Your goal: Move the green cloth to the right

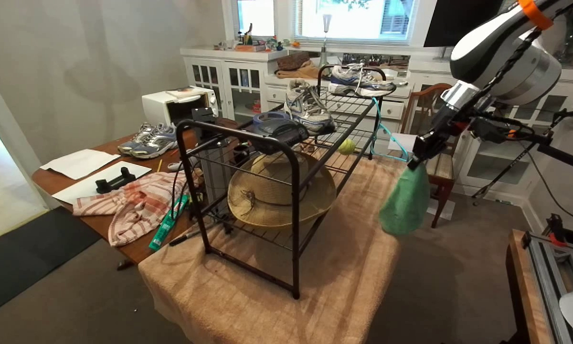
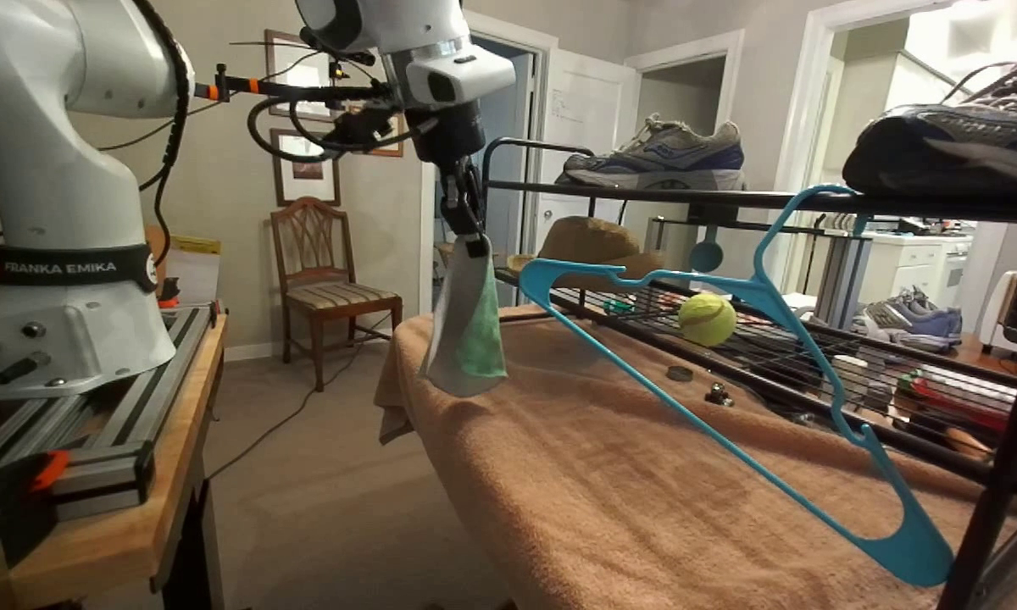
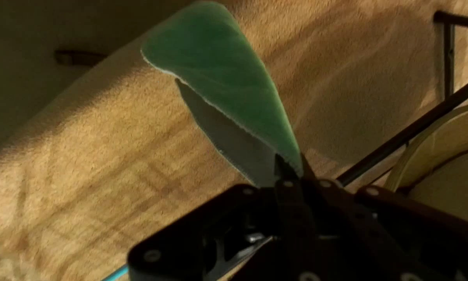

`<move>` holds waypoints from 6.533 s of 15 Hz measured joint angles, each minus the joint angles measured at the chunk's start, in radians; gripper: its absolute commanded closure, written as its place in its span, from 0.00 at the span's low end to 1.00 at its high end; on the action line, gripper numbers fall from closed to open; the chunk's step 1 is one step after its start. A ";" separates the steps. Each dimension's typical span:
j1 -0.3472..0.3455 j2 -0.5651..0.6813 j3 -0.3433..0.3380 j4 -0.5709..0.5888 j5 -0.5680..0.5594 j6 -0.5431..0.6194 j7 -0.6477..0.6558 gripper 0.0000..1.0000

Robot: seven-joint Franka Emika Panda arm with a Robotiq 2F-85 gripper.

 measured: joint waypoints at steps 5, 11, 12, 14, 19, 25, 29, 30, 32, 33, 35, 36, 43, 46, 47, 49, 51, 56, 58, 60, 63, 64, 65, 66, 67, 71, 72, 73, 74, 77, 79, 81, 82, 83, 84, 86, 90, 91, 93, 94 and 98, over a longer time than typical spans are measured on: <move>-0.095 -0.190 -0.055 -0.001 -0.191 -0.292 0.133 0.99; -0.181 -0.308 -0.137 -0.001 -0.288 -0.251 0.340 0.99; -0.176 -0.304 -0.168 -0.001 -0.320 -0.211 0.383 0.99; -0.116 -0.283 -0.273 0.000 -0.389 -0.111 0.489 0.99; 0.055 -0.165 -0.475 0.012 -0.422 0.213 0.623 0.99; 0.369 0.010 -0.665 0.099 -0.243 0.537 0.517 0.99; 0.626 0.052 -0.835 0.189 -0.070 0.604 0.359 0.99; 0.685 0.053 -0.883 0.209 -0.033 0.605 0.318 0.99; 0.800 0.053 -0.987 0.241 0.047 0.605 0.225 0.99; 0.856 0.053 -1.042 0.255 0.088 0.605 0.175 0.99; 0.970 0.052 -1.155 0.278 0.174 0.605 0.066 0.99; 1.025 0.051 -1.208 0.287 0.214 0.605 0.011 0.99; 1.314 0.025 -1.469 0.349 0.406 0.605 -0.297 0.97; 1.317 0.024 -1.470 0.350 0.405 0.605 -0.302 0.99; 1.318 0.024 -1.470 0.350 0.405 0.605 -0.302 0.99; 1.324 0.024 -1.470 0.353 0.406 0.605 -0.302 0.99; 1.340 0.023 -1.473 0.359 0.410 0.605 -0.302 0.99; 1.403 0.024 -1.504 0.368 0.432 0.605 -0.303 0.99; 1.428 0.024 -1.534 0.368 0.442 0.605 -0.306 0.99; 1.455 0.024 -1.571 0.368 0.448 0.604 -0.314 0.99; 1.508 0.022 -1.634 0.368 0.457 0.602 -0.337 0.99; 1.528 0.021 -1.655 0.368 0.461 0.601 -0.346 0.99; 1.550 0.019 -1.677 0.368 0.463 0.601 -0.356 0.99; 1.575 0.016 -1.700 0.369 0.465 0.601 -0.369 0.99; 1.601 0.013 -1.725 0.369 0.466 0.601 -0.384 0.99; 1.713 -0.022 -1.832 0.375 0.476 0.605 -0.454 0.99; 1.742 -0.036 -1.860 0.378 0.477 0.611 -0.476 0.99; 1.771 -0.054 -1.887 0.382 0.479 0.624 -0.500 0.99; 1.803 -0.077 -1.915 0.387 0.479 0.642 -0.527 0.99; 1.879 -0.148 -1.982 0.400 0.479 0.693 -0.589 0.99; 1.922 -0.187 -2.024 0.403 0.476 0.709 -0.613 0.99; 1.962 -0.213 -2.068 0.403 0.475 0.713 -0.624 0.99; 1.982 -0.219 -2.090 0.402 0.473 0.714 -0.625 0.99; 2.000 -0.223 -2.110 0.402 0.472 0.716 -0.626 0.99; 2.018 -0.224 -2.129 0.402 0.471 0.716 -0.626 0.99; 2.053 -0.223 -2.168 0.400 0.471 0.717 -0.626 0.99; 2.136 -0.213 -2.264 0.395 0.470 0.738 -0.626 0.99; 2.157 -0.211 -2.287 0.395 0.470 0.760 -0.625 0.99; 2.198 -0.203 -2.335 0.395 0.470 0.802 -0.623 0.99; 2.213 -0.200 -2.357 0.388 0.420 0.820 -0.579 0.99; 2.322 -0.189 -2.488 0.381 0.407 0.824 -0.551 0.99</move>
